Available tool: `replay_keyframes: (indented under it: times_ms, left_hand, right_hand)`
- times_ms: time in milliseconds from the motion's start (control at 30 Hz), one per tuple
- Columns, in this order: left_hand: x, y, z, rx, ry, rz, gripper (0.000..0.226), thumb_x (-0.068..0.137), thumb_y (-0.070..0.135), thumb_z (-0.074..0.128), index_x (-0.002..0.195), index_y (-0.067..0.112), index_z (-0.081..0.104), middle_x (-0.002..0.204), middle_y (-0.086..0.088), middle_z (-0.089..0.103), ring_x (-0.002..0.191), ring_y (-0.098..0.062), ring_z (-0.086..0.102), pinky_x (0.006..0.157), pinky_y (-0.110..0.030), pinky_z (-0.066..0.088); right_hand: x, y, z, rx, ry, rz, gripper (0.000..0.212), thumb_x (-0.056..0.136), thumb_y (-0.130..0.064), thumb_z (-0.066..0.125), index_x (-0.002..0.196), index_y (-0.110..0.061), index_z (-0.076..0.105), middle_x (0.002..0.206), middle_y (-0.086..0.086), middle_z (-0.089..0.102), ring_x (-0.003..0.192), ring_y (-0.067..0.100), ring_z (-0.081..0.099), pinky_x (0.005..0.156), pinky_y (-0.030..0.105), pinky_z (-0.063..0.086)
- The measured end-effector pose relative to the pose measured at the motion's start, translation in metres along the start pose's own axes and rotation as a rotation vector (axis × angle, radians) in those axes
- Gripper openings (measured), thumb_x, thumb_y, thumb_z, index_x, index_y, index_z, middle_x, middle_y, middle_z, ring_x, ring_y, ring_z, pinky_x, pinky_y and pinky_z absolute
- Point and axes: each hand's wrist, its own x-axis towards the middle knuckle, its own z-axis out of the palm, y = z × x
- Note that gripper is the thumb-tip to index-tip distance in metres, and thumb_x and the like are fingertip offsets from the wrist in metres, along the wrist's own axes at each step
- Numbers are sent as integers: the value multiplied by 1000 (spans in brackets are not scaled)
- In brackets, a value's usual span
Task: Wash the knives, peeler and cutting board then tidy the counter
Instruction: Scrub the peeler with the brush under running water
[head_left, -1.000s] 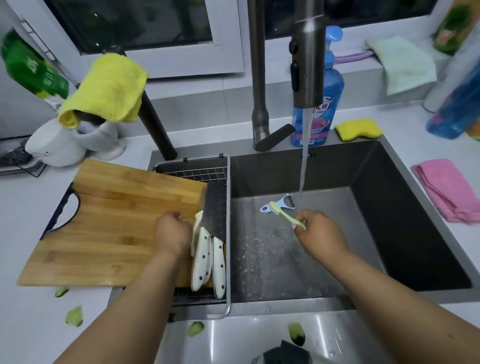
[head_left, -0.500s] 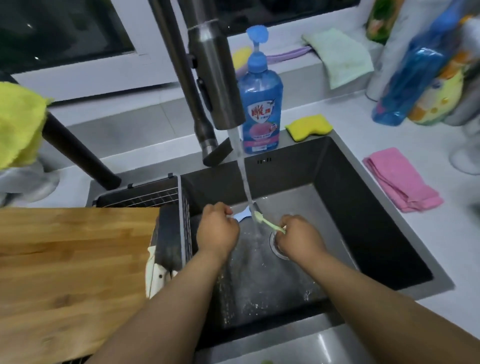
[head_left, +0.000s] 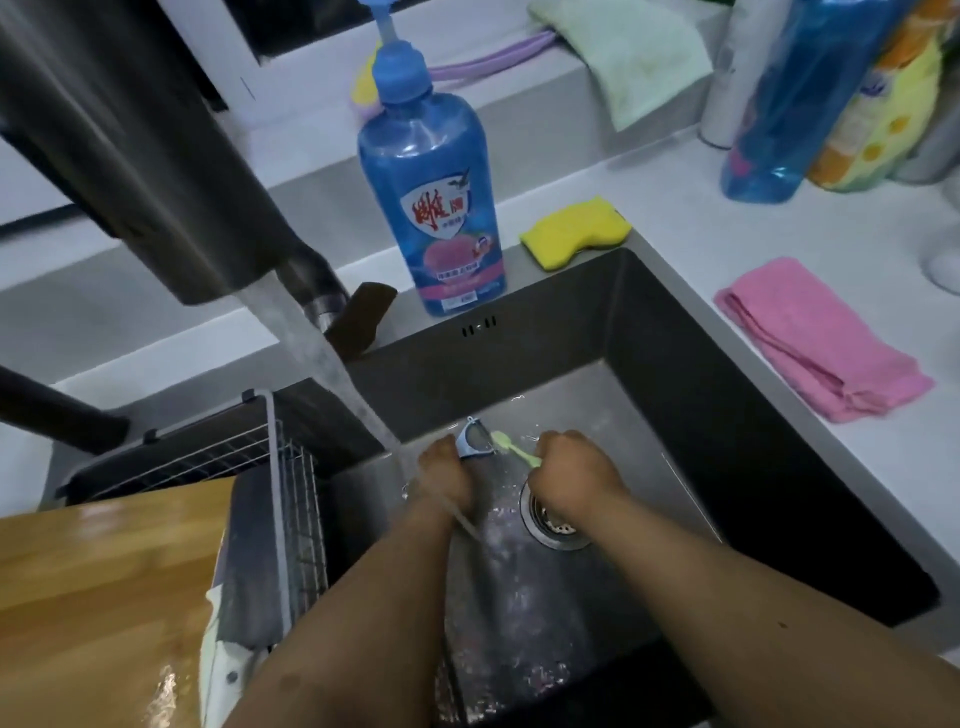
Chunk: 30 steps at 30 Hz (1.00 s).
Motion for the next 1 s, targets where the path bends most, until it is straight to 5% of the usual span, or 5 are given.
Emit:
replay_keyframes:
  times_ms: [333,433,567,800,1000]
  left_hand:
    - [-21,-10,49,414,-65,37,41,88,18,53,126,7,43,131,-13,47,118,-30,43,99,-34,34]
    - [-51,-3,46,186,-184,22,57,77,25,70,126,7,47,126,-11,47,113,-29,51,96,-32,41]
    - [-88,9,28,-153,-278,94,34,78,25,56,109,14,64,112,-6,66,98,-23,63,81,-23,47]
    - [-134,0,-4,-657,-195,5,13,90,19,63,86,20,51,74,0,58,55,-10,49,49,-21,40]
    - [-164,-12,-23,-779,-156,72,14,91,10,62,92,21,54,78,2,57,57,-5,45,50,-17,37]
  right_hand:
    - [4,13,1,-2,11,48,26,85,-12,49,109,-10,58,116,15,54,105,33,57,79,29,43]
    - [-5,10,-7,1,7,40,27,84,-14,51,110,-9,58,115,15,56,104,33,57,78,28,44]
    - [-28,10,-21,43,19,15,24,80,-17,54,102,-11,62,107,13,61,96,31,60,69,27,42]
    - [-97,32,-39,165,76,-44,11,83,-25,62,93,-24,66,91,5,64,78,23,61,60,25,35]
    - [-131,18,-30,175,98,-177,7,84,-25,64,89,-24,68,90,0,63,81,21,61,69,28,46]
